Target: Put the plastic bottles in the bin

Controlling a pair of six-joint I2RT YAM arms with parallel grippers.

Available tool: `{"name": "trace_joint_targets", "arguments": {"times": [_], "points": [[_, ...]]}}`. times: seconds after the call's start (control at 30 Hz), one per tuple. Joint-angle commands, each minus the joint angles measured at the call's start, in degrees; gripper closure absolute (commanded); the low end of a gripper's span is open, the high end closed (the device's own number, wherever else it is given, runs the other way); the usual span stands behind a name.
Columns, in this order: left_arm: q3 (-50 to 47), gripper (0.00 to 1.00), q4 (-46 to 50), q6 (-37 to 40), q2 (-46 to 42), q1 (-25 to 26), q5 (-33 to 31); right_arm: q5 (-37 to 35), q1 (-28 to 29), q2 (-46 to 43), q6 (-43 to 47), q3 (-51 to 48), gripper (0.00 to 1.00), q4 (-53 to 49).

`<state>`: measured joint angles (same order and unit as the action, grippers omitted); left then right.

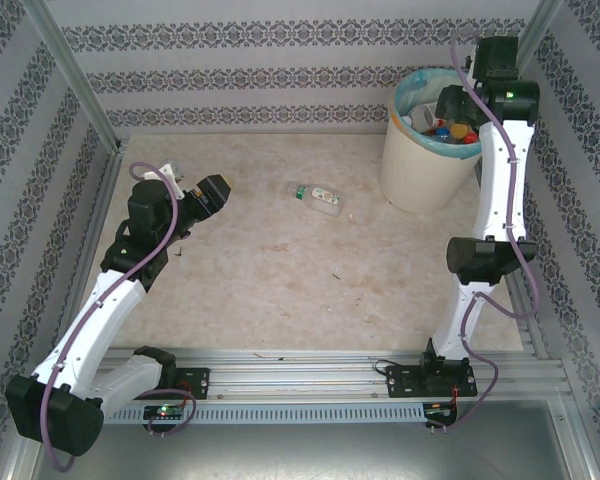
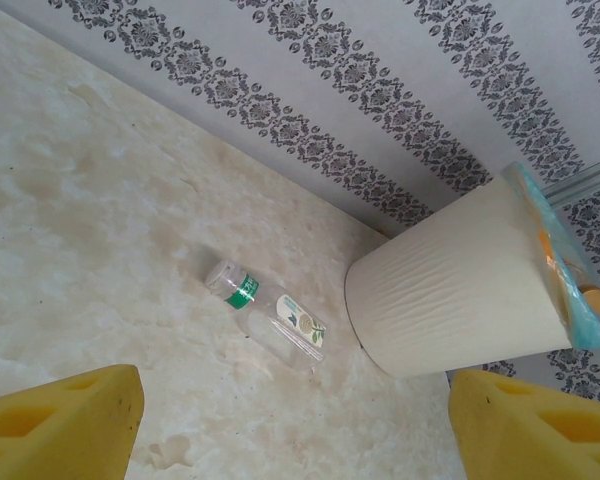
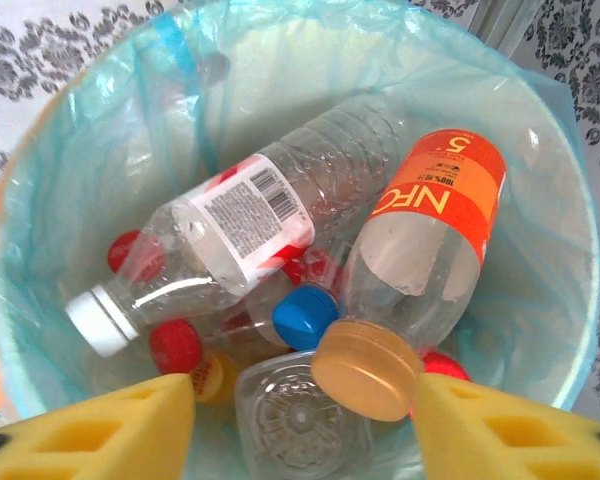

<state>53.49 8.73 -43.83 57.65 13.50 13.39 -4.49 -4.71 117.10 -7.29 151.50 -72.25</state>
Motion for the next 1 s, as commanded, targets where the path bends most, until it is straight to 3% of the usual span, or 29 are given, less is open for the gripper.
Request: {"name": "trace_joint_targets", "arguments": {"times": [0.0, 0.13, 0.27, 0.63, 0.97], "points": [[-0.8, 0.2, -0.3, -0.8, -0.6, 0.7, -0.5, -1.6, 0.2, 1.3, 1.3, -2.4, 0.57, 2.9], [-1.2, 0.2, 0.0, -1.0, -0.9, 0.7, -0.7, -1.8, -1.4, 4.5, -0.2, -2.8, 0.68, 0.8], [-1.5, 0.2, 0.9, -0.7, -1.8, 0.7, -1.4, 0.1, -3.0, 6.0, -1.5, -5.7, 0.72, -0.2], [-1.5, 0.2, 1.5, -0.7, -2.3, 0.7, -1.6, 5.2, -2.6, 4.1, -2.7, -3.2, 0.69, 0.4], [-1.7, 0.2, 1.4, -0.9, -2.3, 0.7, -1.8, 3.7, 1.1, -1.7, -2.5, 0.3, 0.66, 3.4]]}}
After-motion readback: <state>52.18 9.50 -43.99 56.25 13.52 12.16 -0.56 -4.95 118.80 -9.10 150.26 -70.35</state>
